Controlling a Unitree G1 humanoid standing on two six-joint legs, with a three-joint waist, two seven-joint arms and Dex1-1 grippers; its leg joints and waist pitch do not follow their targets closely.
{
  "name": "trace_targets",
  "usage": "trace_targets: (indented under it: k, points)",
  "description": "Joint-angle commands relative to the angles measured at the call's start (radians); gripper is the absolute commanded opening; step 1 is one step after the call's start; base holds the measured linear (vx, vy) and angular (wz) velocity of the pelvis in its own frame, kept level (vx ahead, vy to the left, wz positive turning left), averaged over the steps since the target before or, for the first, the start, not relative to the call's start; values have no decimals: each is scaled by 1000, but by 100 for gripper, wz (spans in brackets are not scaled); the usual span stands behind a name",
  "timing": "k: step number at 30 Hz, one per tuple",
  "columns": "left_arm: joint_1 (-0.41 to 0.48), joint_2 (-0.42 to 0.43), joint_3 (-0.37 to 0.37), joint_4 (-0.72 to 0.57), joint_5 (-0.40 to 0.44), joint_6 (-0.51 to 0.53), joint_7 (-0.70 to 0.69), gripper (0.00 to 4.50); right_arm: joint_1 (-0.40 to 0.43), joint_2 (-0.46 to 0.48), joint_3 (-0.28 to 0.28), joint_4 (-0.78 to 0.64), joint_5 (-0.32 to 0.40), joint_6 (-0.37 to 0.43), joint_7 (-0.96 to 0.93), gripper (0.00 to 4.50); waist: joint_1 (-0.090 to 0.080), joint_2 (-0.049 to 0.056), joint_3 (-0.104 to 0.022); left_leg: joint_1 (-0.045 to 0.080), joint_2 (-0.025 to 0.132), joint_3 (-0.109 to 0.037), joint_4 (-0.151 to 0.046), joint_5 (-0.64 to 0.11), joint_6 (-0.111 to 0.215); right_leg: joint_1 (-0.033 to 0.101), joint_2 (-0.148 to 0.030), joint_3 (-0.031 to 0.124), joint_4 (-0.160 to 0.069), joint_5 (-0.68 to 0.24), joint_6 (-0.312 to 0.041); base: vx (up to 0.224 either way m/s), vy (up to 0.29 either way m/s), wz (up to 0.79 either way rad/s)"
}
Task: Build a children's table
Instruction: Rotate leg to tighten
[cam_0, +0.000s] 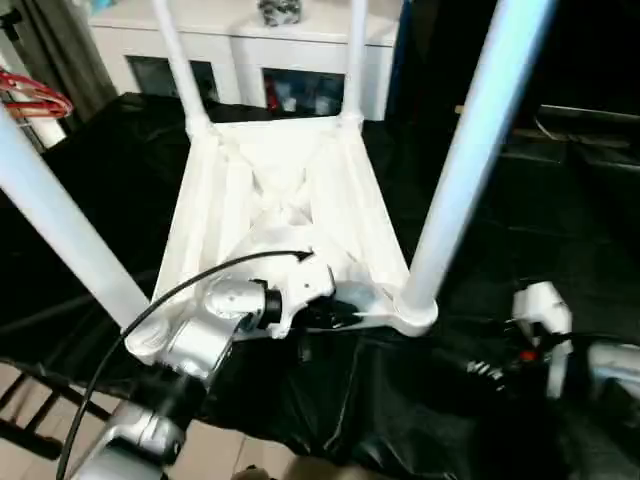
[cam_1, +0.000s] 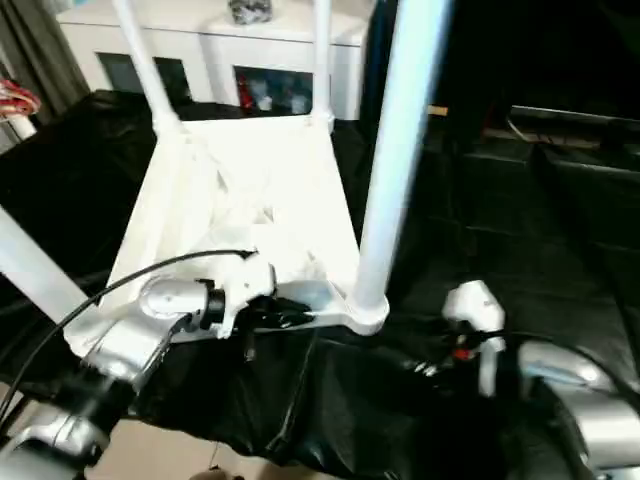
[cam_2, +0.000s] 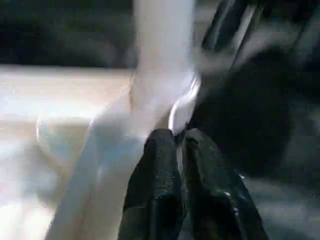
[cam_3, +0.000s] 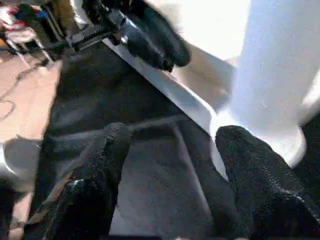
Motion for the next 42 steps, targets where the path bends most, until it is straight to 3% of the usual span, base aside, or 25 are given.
trace_targets:
  k: [1,9,11,12,13,14,15,18,20,21,24,25,27,28,32,36,38,41,42]
  points:
    - [22,20,38,-99,-56,77,-10,83,-19,13,22,-18,16,22,1,313,1,-20,-53,-3,23,0,-56,-171,93,55,-47,35,-73,-182,-216,0,0,0]
    - [168,58,72,-280,-72,169,57,154,-80,96,86,13,11,45,-30,313,-10,-25,-33,-2,20,0,-68,-213,70,42,-40,39,-88,-292,-157,0,0,0]
    - [234,62,86,-365,-90,215,107,162,-105,139,102,39,-7,41,-70,313,-14,-23,-30,-2,24,-3,-71,-228,57,41,-41,39,-84,-282,-163,0,0,0]
    - [253,64,90,-387,-96,227,115,182,-112,153,105,49,-14,38,-86,313,-18,-26,-24,-5,23,-3,-75,-234,53,39,-39,39,-84,-279,-165,0,0,0]
    - [271,65,92,-403,-99,234,119,190,-118,166,106,60,-20,31,-99,313,-19,-26,-24,-3,22,-3,-75,-240,49,39,-38,39,-85,-284,-164,0,0,0]
    - [292,71,95,-427,-104,248,125,194,-127,182,108,74,-31,25,-124,313,-19,-28,-19,4,22,1,-74,-247,47,31,-35,42,-90,-279,-164,0,0,0]
    - [297,72,96,-432,-105,252,126,194,-129,186,108,77,-34,23,-130,313,-18,-27,-21,8,23,3,-72,-236,45,31,-33,45,-85,-233,-177,0,0,0]
    - [329,83,99,-467,-111,270,136,220,-142,209,109,98,-48,12,-164,313,-20,-29,-15,-1,21,0,-75,-227,46,37,-33,43,-79,-204,-178,0,0,0]
    - [394,94,117,-529,-126,291,162,235,-178,265,103,153,-82,-9,-255,313,-29,-29,-10,-6,21,-2,-80,-245,38,37,-36,42,-80,-231,-177,0,0,0]
    - [421,102,127,-556,-133,298,177,239,-198,289,97,183,-103,-18,-311,313,-39,-30,-6,-5,20,-3,-84,-268,24,35,-37,42,-85,-280,-166,0,0,0]
    - [448,115,150,-573,-141,295,188,274,-233,323,75,236,-134,-40,-403,313,-50,-32,0,-1,17,-1,-85,-299,13,32,-34,44,-93,-332,-153,0,0,0]
    - [460,128,164,-577,-147,295,181,278,-252,338,57,266,-143,-43,-452,313,-49,-29,-3,5,18,1,-82,-278,13,29,-34,47,-90,-297,-158,0,0,0]
    - [486,166,191,-586,-166,301,156,291,-290,363,21,325,-157,-53,-547,313,-52,-29,-1,-2,16,0,-84,-239,14,33,-34,45,-82,-255,-174,0,0,0]
    - [515,213,216,-600,-187,313,116,305,-324,382,-11,379,-166,-64,-630,313,-55,-28,-3,3,14,2,-81,-222,13,33,-29,45,-79,-232,-175,0,0,0]
    - [558,286,245,-634,-233,352,57,336,-361,406,-45,444,-176,-69,-722,313,-57,-26,-5,3,14,4,-78,-186,15,34,-29,45,-67,-161,-197,0,0,0]
    - [593,345,272,-657,-274,370,3,362,-391,410,-57,504,-200,-107,-779,313,-54,-22,-3,11,14,8,-79,-215,5,31,-26,47,-70,-172,-197,0,0,0]
    - [604,359,284,-661,-286,374,-14,369,-400,408,-61,519,-203,-109,-790,313,-53,-21,-4,9,13,7,-81,-228,0,34,-26,46,-68,-187,-193,0,0,0]
    - [650,424,374,-661,-340,369,-77,401,-439,394,-90,596,-217,-137,-842,313,-55,-24,-7,6,10,6,-79,-218,-1,37,-27,47,-66,-185,-187,0,0,0]
    - [650,424,374,-661,-340,369,-77,401,-439,394,-90,596,-217,-137,-842,313,-54,-24,-7,9,11,8,-78,-218,0,34,-28,47,-67,-184,-188,0,0,0]
